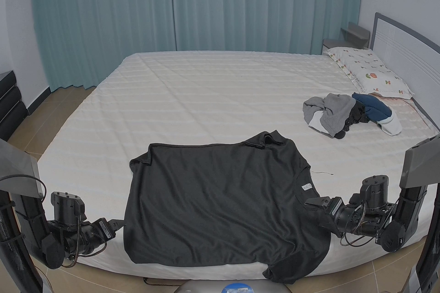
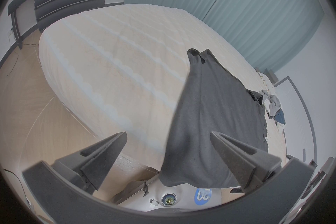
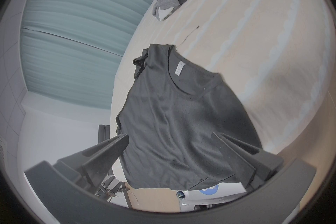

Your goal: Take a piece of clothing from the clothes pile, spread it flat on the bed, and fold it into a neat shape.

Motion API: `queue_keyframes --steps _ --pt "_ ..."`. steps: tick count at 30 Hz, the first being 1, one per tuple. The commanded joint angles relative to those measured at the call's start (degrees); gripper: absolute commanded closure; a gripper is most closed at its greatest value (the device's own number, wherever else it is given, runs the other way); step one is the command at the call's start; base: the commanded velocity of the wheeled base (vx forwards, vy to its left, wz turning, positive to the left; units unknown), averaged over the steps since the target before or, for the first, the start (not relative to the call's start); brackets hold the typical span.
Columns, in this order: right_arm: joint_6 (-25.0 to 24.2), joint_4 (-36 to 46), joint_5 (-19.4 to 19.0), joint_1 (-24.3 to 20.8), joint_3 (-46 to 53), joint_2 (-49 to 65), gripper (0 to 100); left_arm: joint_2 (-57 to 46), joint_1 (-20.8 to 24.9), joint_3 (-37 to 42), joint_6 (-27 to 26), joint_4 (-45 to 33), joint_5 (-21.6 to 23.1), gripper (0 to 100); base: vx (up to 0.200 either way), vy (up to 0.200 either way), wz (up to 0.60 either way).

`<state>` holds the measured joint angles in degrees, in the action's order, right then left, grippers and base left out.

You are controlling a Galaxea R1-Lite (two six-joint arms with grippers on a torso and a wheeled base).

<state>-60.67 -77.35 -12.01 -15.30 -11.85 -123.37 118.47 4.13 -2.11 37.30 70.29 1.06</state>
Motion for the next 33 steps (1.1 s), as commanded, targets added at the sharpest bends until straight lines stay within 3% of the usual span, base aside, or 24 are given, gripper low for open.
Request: queue_keyframes --steps 1,10,20,28,33 --pt "0.03 -0.08 -0.03 0.45 0.34 -0.38 0 0.18 0.00 0.09 0.05 0.02 0.08 0 0.000 0.000 0.00" --pt "-1.11 -0.17 0.05 0.97 0.42 -0.12 0 -0.26 0.26 -1.49 5.59 0.02 0.17 0 0.000 0.000 0.00" --pt "-1.29 -0.17 0.05 1.24 0.51 -0.47 0 -0.43 0.88 -6.86 6.29 -0.07 -0.36 0 0.060 0.000 0.00" --pt "-1.38 -0.26 -0.03 2.29 -0.10 -1.96 0 -0.52 1.05 -16.61 6.29 -5.87 -0.71 0 0.000 0.000 0.00" --pt "-1.38 -6.32 0.05 2.20 0.78 -5.48 0 0.18 2.37 -30.41 6.38 -17.12 -0.27 0 0.000 0.000 0.00"
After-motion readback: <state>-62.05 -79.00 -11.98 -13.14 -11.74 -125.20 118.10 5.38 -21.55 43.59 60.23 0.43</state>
